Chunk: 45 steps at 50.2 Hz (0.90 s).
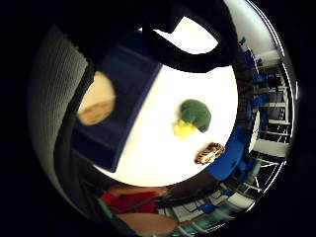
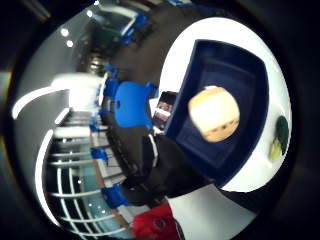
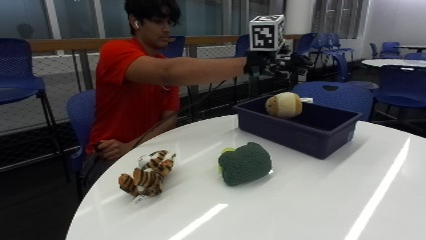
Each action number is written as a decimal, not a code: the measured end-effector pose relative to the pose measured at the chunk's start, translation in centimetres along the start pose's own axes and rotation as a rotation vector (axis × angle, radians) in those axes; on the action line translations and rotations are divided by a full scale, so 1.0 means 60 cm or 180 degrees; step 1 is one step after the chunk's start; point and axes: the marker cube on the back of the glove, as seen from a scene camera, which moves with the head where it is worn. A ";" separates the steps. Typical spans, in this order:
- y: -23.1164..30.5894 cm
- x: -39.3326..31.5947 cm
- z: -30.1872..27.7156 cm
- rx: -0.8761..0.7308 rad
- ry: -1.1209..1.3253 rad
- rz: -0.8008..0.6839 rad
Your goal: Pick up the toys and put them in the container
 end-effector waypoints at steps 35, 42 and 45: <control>0.100 0.416 0.167 -0.0394 0.0330 0.1091; 0.098 0.447 0.212 -0.0664 0.0407 0.1182; 0.096 0.453 0.229 -0.0758 0.0468 0.1182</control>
